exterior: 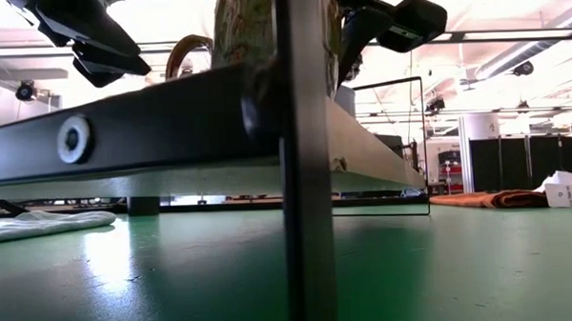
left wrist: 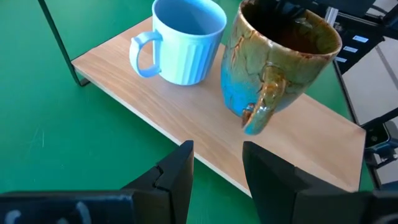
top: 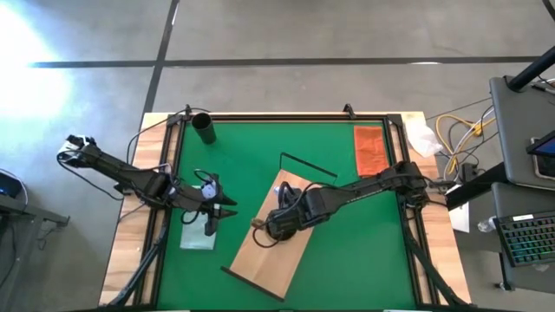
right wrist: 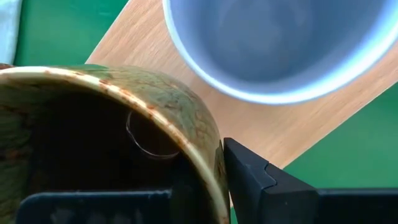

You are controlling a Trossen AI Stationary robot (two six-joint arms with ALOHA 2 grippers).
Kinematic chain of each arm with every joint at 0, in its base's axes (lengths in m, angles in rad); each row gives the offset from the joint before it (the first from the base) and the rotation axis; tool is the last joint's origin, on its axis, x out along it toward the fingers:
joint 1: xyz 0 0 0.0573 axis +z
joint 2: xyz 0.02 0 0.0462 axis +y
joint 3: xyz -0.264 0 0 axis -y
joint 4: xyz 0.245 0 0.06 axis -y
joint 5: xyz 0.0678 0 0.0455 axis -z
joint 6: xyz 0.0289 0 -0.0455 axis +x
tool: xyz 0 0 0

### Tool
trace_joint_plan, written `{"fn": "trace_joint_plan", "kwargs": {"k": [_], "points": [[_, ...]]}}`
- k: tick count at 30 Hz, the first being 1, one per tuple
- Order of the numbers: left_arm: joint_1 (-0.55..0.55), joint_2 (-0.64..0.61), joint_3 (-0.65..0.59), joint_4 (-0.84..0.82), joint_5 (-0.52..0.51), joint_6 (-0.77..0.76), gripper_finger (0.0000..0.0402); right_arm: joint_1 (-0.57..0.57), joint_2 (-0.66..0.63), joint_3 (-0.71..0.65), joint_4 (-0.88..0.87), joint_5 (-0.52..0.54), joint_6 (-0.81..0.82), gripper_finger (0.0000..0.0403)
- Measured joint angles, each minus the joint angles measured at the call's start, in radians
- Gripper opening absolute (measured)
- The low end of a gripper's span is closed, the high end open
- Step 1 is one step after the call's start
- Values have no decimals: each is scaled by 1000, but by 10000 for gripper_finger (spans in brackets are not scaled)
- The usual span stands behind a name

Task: Stack small to large cups/mugs on shelf
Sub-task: Put the brown mug on the shelf

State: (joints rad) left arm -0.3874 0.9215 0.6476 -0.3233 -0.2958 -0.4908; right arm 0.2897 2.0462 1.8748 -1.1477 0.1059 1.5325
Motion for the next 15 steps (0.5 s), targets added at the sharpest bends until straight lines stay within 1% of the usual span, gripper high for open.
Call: {"fn": "trace_joint_plan", "kwargs": {"k": [5,15], "points": [[0,1,0,0,-2,0,125,0,0,0,3,3,-4,62],[0,-2,-1,0,-8,0,125,0,-1,-1,6,-8,0,113]]}}
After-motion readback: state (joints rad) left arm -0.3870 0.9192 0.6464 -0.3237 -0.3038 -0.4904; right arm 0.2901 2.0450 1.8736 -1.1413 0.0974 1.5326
